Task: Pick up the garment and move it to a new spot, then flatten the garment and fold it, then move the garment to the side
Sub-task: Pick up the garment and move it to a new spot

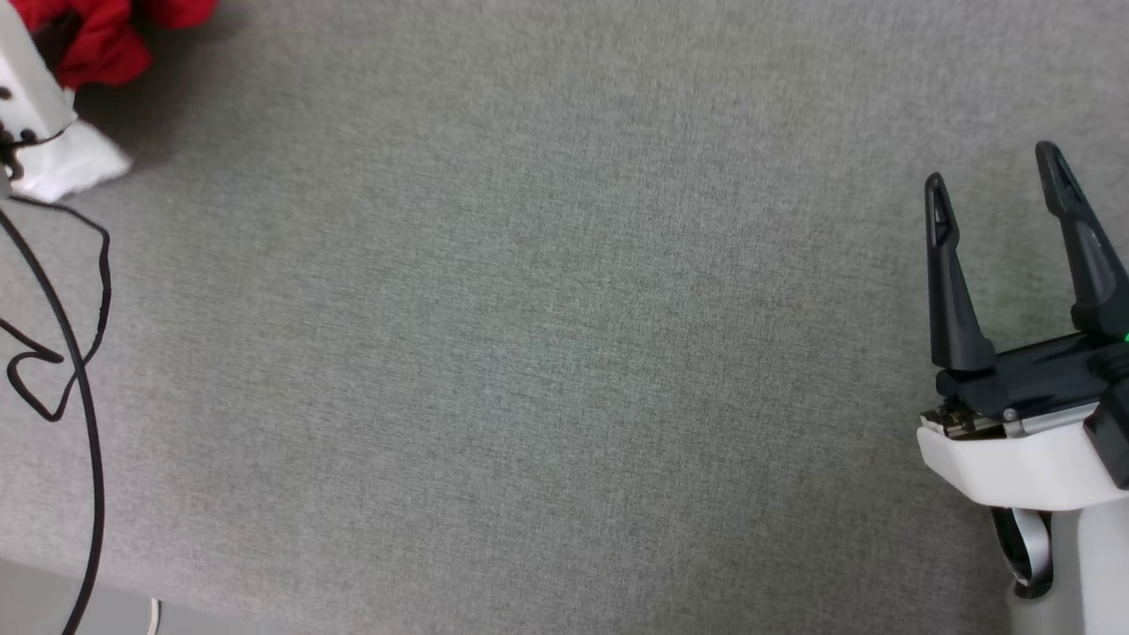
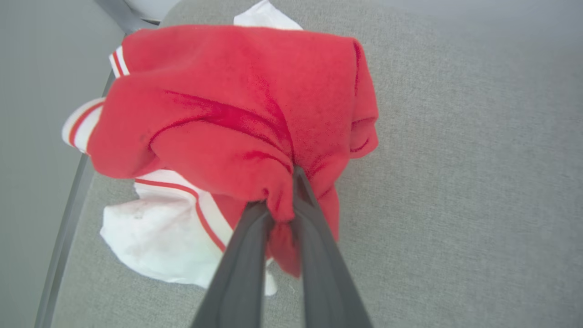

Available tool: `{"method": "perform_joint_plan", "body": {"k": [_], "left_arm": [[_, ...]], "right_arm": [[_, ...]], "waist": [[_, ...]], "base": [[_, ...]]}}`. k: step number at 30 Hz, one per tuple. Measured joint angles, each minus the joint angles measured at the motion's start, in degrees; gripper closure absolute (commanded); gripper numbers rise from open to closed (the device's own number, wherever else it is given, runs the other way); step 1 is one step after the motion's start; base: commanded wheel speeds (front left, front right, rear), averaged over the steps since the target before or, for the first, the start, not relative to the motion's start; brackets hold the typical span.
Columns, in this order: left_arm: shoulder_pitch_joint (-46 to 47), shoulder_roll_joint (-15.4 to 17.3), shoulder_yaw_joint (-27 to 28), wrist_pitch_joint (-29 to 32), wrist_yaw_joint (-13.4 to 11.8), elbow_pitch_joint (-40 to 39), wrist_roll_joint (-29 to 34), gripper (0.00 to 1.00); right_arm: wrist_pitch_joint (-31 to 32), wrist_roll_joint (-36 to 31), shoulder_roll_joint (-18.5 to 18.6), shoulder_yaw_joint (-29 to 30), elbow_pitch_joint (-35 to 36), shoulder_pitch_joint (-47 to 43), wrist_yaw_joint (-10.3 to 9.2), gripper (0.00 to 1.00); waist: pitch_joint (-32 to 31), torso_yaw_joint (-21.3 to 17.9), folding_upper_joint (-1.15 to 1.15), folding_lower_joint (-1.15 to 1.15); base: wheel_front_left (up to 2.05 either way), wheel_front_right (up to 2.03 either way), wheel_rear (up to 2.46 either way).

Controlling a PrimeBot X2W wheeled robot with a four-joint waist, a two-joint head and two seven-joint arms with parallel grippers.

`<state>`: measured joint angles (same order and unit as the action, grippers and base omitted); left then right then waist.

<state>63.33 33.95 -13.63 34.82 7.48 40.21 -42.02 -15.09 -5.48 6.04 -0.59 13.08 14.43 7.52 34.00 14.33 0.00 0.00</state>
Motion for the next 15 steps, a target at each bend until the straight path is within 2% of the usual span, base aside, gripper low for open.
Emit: {"method": "perform_joint_plan", "body": {"k": [5,9,15], "left_arm": [[1.8,1.7,-6.6,-1.0,0.0,-6.0,-1.1,1.0],[3.9,1.4,-11.7,-0.9,0.0,-10.5,-1.0,1.0],[6.1,1.4,-19.1,-0.1,0.0,-17.1,-0.9,1.0]], "right_arm": [[0.0,0.8,-1.0,0.3,-1.1,-0.3,0.0,0.0],[0.0,1.2,-1.9,0.8,-1.8,-0.7,0.0,0.0],[0.0,2.0,-2.8,1.3,-2.5,-1.6,0.0,0.0]], "waist": [[-4.3,-0.2,0.0,0.0],[-7.3,-1.0,0.0,0.0],[-10.3,-4.3,0.0,-0.01]], "base": [[0.0,0.0,0.0],[0.0,0.0,0.0],[0.0,0.0,0.0]]}}
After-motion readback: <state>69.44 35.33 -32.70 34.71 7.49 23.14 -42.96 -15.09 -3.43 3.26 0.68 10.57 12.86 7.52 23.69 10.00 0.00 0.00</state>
